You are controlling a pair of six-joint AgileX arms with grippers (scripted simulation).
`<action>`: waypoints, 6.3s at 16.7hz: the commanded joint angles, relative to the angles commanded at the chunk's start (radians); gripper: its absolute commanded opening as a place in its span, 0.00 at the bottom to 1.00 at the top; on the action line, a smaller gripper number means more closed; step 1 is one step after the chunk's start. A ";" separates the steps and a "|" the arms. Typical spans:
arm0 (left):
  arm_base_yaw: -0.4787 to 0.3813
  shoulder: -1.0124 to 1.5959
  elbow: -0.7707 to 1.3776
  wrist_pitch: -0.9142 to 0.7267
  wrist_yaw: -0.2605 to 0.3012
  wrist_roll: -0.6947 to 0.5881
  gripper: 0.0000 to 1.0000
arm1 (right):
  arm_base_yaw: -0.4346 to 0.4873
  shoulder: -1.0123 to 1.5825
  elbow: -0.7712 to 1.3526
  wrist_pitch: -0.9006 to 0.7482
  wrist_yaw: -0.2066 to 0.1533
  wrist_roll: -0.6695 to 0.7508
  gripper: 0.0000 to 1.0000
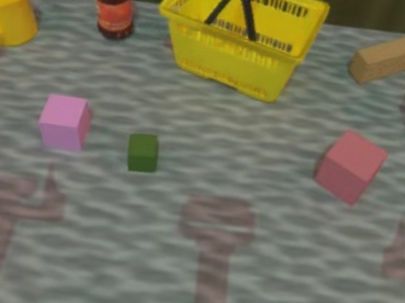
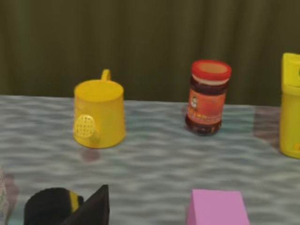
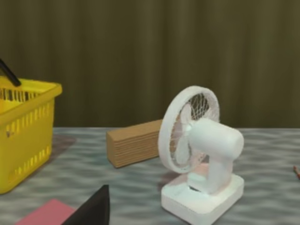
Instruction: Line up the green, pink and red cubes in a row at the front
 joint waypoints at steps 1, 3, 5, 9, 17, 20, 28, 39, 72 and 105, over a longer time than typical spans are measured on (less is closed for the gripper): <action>-0.015 0.072 0.069 -0.041 0.000 -0.017 1.00 | 0.000 0.000 0.000 0.000 0.000 0.000 1.00; -0.049 0.245 0.224 -0.136 0.000 -0.057 1.00 | 0.000 0.000 0.000 0.000 0.000 0.000 1.00; -0.087 0.451 0.395 -0.245 0.001 -0.100 1.00 | 0.000 0.000 0.000 0.000 0.000 0.000 1.00; -0.168 0.928 0.751 -0.486 0.002 -0.193 1.00 | 0.000 0.000 0.000 0.000 0.000 0.000 1.00; -0.312 1.735 1.374 -0.908 0.007 -0.361 1.00 | 0.000 0.000 0.000 0.000 0.000 0.000 1.00; -0.349 1.917 1.552 -1.005 0.006 -0.404 1.00 | 0.000 0.000 0.000 0.000 0.000 0.000 1.00; -0.378 2.063 1.698 -1.075 0.004 -0.438 1.00 | 0.000 0.000 0.000 0.000 0.000 0.000 1.00; -0.377 2.155 1.527 -0.806 0.005 -0.435 1.00 | 0.000 0.000 0.000 0.000 0.000 0.000 1.00; -0.361 2.089 1.609 -0.940 -0.009 -0.429 0.00 | 0.000 0.000 0.000 0.000 0.000 0.000 1.00; -0.944 2.130 1.676 -0.969 -0.019 -0.939 0.00 | 0.000 0.000 0.000 0.000 0.000 0.000 1.00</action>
